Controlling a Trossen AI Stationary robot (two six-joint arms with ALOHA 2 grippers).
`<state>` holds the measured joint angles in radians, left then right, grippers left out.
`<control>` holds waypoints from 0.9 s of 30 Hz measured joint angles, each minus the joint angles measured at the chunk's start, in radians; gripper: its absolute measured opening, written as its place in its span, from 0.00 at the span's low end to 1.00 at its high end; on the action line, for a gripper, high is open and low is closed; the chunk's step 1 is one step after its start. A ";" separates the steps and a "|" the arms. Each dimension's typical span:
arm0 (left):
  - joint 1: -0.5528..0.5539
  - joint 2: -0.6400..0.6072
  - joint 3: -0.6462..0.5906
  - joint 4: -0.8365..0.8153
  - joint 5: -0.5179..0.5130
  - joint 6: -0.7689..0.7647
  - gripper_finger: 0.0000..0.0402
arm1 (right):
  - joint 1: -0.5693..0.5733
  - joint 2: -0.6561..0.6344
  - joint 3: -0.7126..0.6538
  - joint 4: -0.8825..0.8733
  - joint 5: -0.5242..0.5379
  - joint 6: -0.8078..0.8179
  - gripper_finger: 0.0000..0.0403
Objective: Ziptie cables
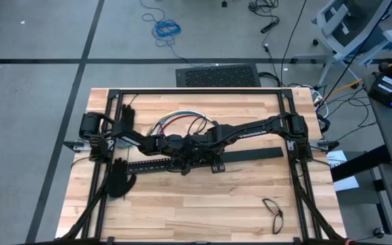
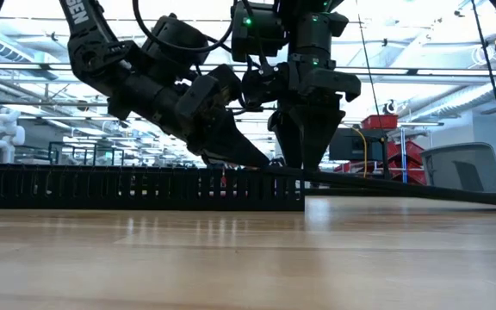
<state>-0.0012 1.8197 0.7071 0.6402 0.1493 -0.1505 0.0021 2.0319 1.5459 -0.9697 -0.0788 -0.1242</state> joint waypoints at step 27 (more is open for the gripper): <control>-0.013 0.061 -0.002 0.050 -0.010 -0.028 0.00 | 0.001 0.024 0.002 -0.010 0.005 0.008 0.53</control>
<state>-0.0147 1.8812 0.7052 0.6904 0.1394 -0.1783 0.0029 2.0556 1.5475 -0.9798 -0.0734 -0.1163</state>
